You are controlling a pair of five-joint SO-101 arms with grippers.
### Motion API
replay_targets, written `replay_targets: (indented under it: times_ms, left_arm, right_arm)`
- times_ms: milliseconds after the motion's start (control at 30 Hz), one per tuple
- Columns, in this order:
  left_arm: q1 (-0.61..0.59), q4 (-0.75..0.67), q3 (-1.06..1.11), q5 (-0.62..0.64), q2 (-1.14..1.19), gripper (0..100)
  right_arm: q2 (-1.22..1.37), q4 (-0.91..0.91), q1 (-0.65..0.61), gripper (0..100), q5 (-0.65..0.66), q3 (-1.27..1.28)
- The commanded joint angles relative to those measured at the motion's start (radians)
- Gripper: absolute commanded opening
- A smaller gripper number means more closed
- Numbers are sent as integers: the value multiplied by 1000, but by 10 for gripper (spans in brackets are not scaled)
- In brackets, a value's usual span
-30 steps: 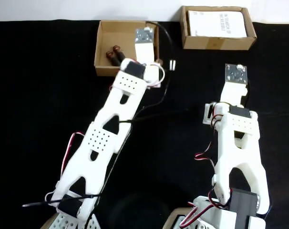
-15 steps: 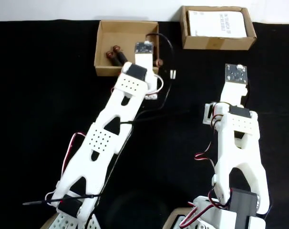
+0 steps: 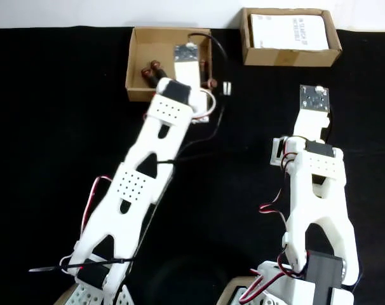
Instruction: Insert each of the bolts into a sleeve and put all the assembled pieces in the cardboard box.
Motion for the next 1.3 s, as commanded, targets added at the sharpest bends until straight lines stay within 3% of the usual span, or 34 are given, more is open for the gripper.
replay_targets:
  times_ms: [0,200,467,867,1033,1267]
  left_arm:
    - [28,-12,-45,5,-16,126]
    - [50,-38,-45,5,-13,126]
    - [22,-227,-22,5,16,127]
    - [22,-218,-19,3,73,119]
    - [5,-242,-15,3,76,10]
    - [2,-204,-27,0,65,9]
  right_arm:
    - [-50,-15,-5,12,0,2]
    - [-50,-15,-5,12,0,2]
    - [-50,-15,-4,12,0,2]
    - [-50,-15,-1,12,0,2]
    - [-50,-15,-1,12,0,2]
    - [-50,-15,-1,12,0,2]
